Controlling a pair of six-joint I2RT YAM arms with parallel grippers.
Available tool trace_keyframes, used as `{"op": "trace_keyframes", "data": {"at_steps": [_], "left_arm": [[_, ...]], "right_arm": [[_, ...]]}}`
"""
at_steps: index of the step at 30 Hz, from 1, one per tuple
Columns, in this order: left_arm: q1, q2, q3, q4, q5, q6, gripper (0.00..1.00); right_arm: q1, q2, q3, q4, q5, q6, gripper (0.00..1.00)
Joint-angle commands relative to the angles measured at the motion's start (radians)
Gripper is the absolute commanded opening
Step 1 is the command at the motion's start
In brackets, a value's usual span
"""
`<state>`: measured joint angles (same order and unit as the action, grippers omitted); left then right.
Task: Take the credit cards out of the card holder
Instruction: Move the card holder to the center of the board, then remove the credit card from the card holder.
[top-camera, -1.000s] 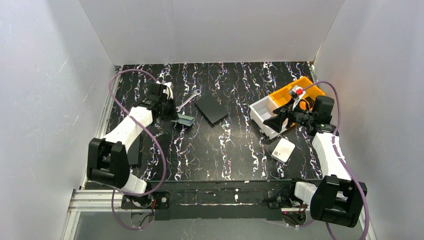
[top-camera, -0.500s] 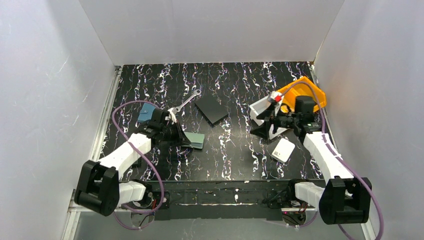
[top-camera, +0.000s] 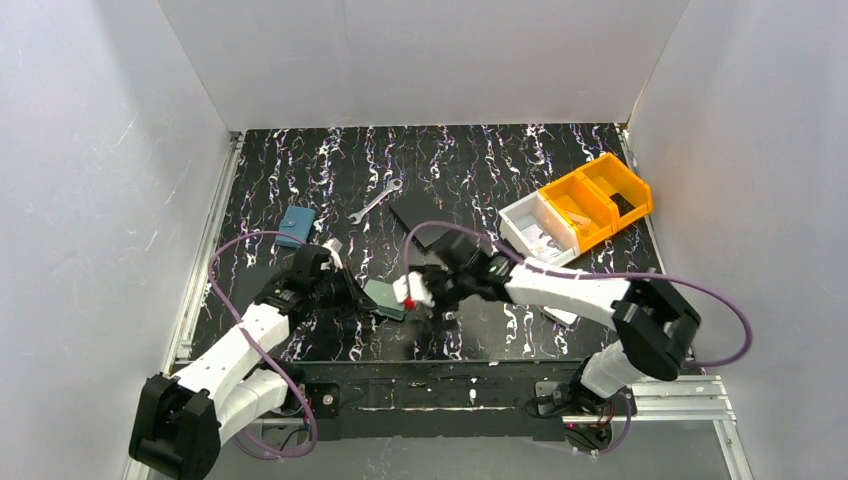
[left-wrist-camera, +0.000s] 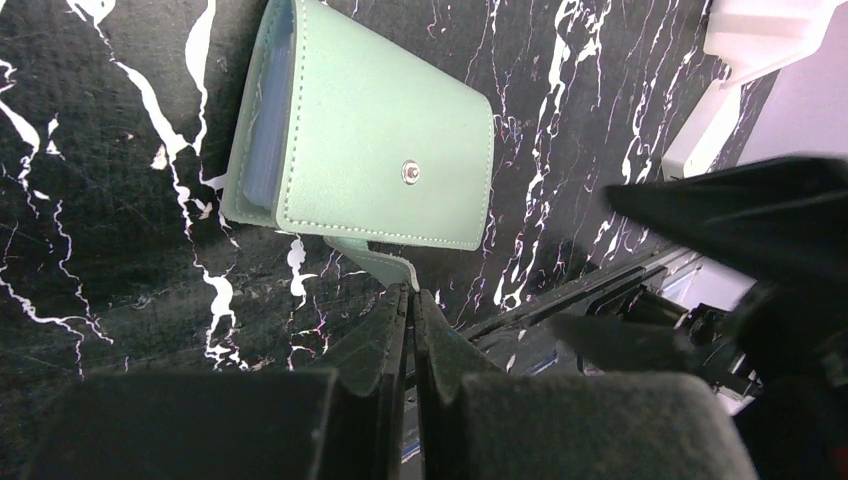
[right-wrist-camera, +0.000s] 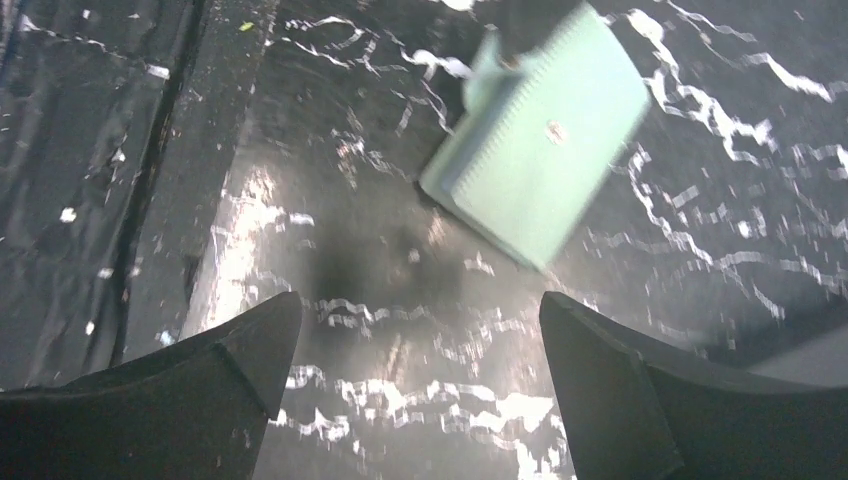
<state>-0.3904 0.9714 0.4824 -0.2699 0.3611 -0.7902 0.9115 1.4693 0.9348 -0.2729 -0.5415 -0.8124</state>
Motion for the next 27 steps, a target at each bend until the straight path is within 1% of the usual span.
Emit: {"op": "trace_keyframes", "data": {"at_steps": [1, 5, 7, 10, 13, 15, 17, 20, 22, 24, 25, 27], "left_arm": [[-0.004, -0.049, -0.022, -0.028, -0.011, -0.036, 0.00], [-0.005, -0.074, -0.043, -0.029, -0.007, -0.042, 0.00], [-0.006, -0.082, -0.047, -0.035, -0.006, -0.043, 0.00], [-0.005, -0.099, -0.047, -0.046, -0.006, -0.043, 0.00], [-0.006, -0.108, -0.044, -0.059, -0.007, -0.036, 0.00], [-0.006, -0.103, -0.041, -0.059, -0.005, -0.034, 0.00], [-0.005, -0.098, -0.038, -0.061, 0.000, -0.031, 0.00], [-0.006, -0.095, -0.030, -0.066, 0.000, -0.027, 0.00], [-0.004, -0.099, -0.028, -0.069, -0.001, -0.027, 0.00], [-0.006, -0.105, -0.025, -0.076, -0.003, -0.024, 0.00], [-0.007, -0.108, -0.023, -0.080, -0.004, -0.022, 0.00], [-0.005, -0.117, -0.017, -0.088, -0.003, -0.016, 0.00]], "right_arm": [[0.167, 0.075, 0.041, 0.175, 0.286, -0.016, 0.98], [0.264, 0.131, 0.041, 0.292, 0.422, 0.050, 0.98], [0.289, 0.160, 0.047, 0.344, 0.464, 0.087, 0.95], [0.304, 0.203, 0.059, 0.380, 0.525, 0.112, 0.89], [0.305, 0.214, 0.054, 0.407, 0.574, 0.133, 0.79], [0.305, 0.215, 0.044, 0.428, 0.587, 0.141, 0.71], [0.305, 0.216, 0.037, 0.440, 0.599, 0.143, 0.59], [0.305, 0.219, 0.031, 0.447, 0.625, 0.149, 0.37], [0.305, 0.208, 0.018, 0.457, 0.642, 0.158, 0.20], [0.297, 0.180, -0.001, 0.467, 0.646, 0.184, 0.07], [0.285, 0.164, -0.008, 0.464, 0.636, 0.207, 0.02], [0.239, 0.121, -0.016, 0.445, 0.590, 0.271, 0.01]]}}
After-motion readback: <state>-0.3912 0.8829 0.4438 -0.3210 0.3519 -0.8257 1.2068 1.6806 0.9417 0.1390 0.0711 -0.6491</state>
